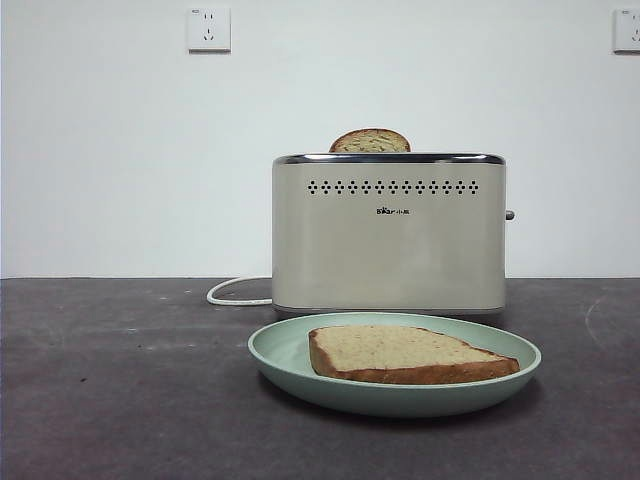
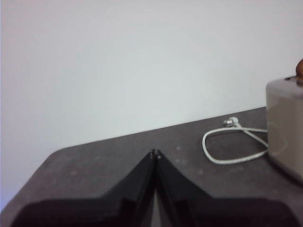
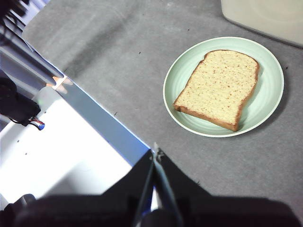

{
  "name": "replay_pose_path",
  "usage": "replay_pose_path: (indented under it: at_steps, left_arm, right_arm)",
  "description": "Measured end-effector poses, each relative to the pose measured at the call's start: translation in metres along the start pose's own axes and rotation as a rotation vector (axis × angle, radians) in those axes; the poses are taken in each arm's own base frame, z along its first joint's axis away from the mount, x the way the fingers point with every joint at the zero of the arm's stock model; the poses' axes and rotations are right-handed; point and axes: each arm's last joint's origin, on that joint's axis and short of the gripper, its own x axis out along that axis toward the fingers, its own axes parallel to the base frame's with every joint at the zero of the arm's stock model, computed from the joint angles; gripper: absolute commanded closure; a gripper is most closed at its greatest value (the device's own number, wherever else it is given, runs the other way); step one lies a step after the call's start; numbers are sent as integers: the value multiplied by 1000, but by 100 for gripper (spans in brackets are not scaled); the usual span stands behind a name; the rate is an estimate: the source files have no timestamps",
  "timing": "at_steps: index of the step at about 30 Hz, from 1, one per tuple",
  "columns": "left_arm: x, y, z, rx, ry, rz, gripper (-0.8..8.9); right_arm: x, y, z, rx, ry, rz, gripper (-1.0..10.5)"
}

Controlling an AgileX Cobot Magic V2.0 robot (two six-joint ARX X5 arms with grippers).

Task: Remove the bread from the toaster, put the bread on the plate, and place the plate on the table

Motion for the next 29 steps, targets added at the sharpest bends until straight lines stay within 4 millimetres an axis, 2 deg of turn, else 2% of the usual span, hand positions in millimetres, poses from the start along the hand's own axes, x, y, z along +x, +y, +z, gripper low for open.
replay_pose_path:
  at_steps: [5, 15, 29]
  left_arm:
    - [-5, -5, -32, -30, 60, -5, 817]
    - [-12, -9, -53, -73, 278, -32, 817]
    - [-12, -9, -53, -73, 275, -33, 817]
  right_arm:
    - [0, 0, 0, 0, 0, 0, 945]
    - [0, 0, 0, 0, 1, 0, 945]
    - [0, 0, 0, 0, 1, 0, 945]
